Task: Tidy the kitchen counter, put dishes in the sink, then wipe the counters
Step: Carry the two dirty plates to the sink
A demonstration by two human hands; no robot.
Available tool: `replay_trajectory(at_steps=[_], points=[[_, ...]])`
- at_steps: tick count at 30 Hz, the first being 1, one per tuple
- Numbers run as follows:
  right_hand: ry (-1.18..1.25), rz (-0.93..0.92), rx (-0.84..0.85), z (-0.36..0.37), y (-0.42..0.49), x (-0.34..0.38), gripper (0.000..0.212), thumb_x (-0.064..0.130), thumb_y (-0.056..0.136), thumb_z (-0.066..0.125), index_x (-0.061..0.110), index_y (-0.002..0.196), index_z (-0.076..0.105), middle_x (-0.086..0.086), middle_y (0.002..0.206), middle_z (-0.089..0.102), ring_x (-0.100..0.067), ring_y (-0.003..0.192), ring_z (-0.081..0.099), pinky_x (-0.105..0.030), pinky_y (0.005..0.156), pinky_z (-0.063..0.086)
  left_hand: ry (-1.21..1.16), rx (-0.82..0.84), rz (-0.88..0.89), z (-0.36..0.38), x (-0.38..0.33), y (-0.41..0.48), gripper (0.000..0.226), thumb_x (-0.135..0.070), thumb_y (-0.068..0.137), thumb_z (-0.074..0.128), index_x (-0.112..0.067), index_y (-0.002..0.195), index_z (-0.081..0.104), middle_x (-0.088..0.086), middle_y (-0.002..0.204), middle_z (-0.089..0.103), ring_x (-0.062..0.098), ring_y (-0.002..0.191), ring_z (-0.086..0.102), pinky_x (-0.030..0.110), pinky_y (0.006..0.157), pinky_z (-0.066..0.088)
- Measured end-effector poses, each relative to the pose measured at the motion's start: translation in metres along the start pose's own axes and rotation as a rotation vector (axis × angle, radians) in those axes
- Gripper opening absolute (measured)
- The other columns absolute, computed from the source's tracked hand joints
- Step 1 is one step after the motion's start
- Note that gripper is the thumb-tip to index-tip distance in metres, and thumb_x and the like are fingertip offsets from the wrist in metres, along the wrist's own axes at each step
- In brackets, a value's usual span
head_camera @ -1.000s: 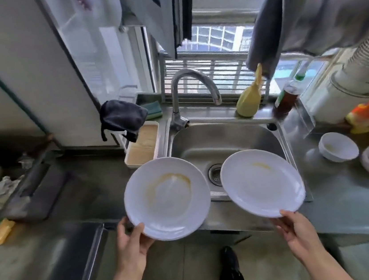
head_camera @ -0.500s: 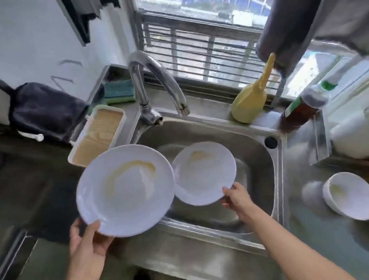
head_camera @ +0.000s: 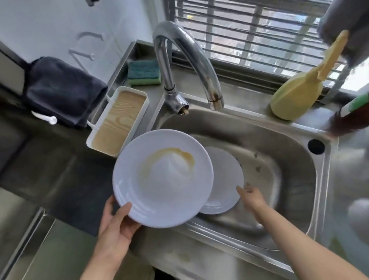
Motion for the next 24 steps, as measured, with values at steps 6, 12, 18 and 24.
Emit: replay_trajectory(at_steps=[6,12,18,24], points=[[0.504,-0.122,0.395,0.024,-0.108,0.073,0.038,0.044,0.092,0.051,0.015,0.116,0.057,-0.006,0.106,0.067,-0.026,0.09,0.065,-0.037,0.077,0.051,-0.005,0.128,-0.062,0.019,0.001,-0.009,0.051,-0.003,0.077,0.056,-0.018,0.125,0.049,0.006,0.109,0.066,0.022,0.093,0.067,0.037,0.071,0.058],[0.726,-0.162,0.369,0.022,-0.143,0.068,0.036,0.0,0.088,0.054,0.013,0.121,0.051,-0.007,0.103,0.07,-0.025,0.085,0.068,-0.044,0.069,0.056,0.145,0.248,-0.115,0.047,0.011,-0.004,0.05,-0.005,0.076,0.062,-0.02,0.121,0.048,0.01,0.112,0.064,0.027,0.093,0.066,0.037,0.066,0.059],[0.862,-0.11,0.24,-0.002,-0.114,0.044,0.041,-0.008,0.085,0.049,0.004,0.124,0.05,-0.014,0.108,0.065,-0.026,0.085,0.066,-0.035,0.061,0.057,0.949,0.236,0.325,0.069,0.004,0.024,0.048,-0.028,0.08,0.07,-0.023,0.124,0.05,-0.002,0.126,0.054,0.016,0.119,0.049,0.028,0.096,0.043],[0.82,-0.061,0.123,-0.013,-0.065,0.034,0.043,-0.011,0.086,0.048,0.009,0.124,0.05,-0.009,0.103,0.064,-0.028,0.089,0.062,-0.036,0.064,0.058,1.729,0.125,0.708,0.059,0.039,0.031,0.053,-0.059,0.081,0.033,-0.026,0.108,0.064,-0.008,0.116,0.063,0.013,0.116,0.054,0.041,0.108,0.013]])
Point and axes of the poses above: each hand's wrist, its own y-axis towards the middle knuckle, its own z-axis out of the palm, x = y × z, the point moved 8 cm from there along y, towards the middle knuckle
